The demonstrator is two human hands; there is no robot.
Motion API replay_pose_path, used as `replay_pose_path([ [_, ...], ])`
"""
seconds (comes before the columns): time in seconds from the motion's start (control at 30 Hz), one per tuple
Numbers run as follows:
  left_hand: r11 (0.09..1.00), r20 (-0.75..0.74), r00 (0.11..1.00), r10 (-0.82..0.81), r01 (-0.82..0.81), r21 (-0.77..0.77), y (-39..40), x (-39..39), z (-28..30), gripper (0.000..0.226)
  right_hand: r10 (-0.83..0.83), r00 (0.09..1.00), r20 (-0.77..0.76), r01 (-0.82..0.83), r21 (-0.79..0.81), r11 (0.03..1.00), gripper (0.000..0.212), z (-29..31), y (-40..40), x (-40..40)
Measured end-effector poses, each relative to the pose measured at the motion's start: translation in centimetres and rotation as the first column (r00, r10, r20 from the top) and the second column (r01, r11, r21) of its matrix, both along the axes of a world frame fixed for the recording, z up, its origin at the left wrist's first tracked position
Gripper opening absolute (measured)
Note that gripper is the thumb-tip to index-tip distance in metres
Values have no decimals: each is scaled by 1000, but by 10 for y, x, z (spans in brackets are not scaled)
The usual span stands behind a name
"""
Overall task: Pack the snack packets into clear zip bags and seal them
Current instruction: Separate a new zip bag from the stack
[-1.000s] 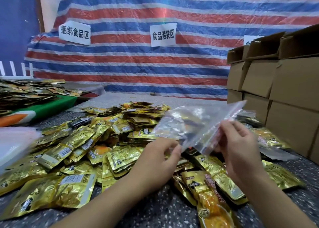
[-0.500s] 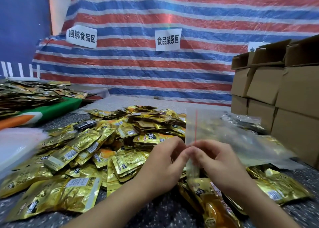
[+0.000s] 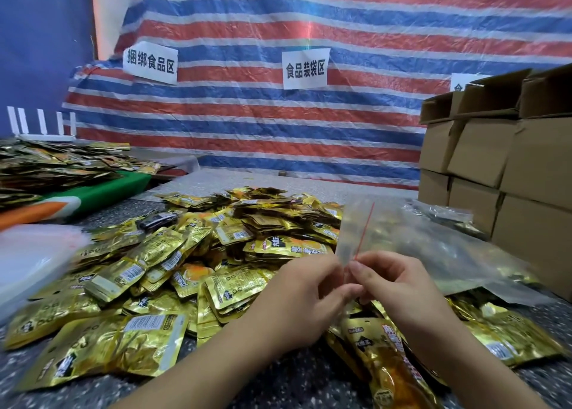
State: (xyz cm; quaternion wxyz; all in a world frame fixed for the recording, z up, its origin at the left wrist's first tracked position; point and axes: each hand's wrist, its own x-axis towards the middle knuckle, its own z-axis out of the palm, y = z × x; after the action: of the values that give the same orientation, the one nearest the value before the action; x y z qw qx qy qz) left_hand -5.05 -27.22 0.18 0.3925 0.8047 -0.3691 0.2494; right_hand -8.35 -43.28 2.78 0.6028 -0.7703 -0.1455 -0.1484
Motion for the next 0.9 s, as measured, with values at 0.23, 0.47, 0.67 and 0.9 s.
replay_pose_path([
  [0.23, 1000, -6, 1000, -25, 25, 15, 4, -1, 2, 30, 142, 984, -109, -130, 112, 985, 19, 0, -1, 0],
  [0.47, 999, -29, 999, -27, 28, 31, 2, -3, 2, 30, 142, 979, -149, -127, 107, 986, 22, -3, -1, 0],
  [0.67, 994, -225, 968, -109, 105, -27, 2, -2, -1, 28, 122, 974, -194, -97, 132, 987, 18, -6, -1, 2],
  [0.9, 988, -398, 905, -152, 132, -77, 0, -3, 8, 27, 79, 973, -217, -40, 181, 983, 22, -6, -2, 7],
])
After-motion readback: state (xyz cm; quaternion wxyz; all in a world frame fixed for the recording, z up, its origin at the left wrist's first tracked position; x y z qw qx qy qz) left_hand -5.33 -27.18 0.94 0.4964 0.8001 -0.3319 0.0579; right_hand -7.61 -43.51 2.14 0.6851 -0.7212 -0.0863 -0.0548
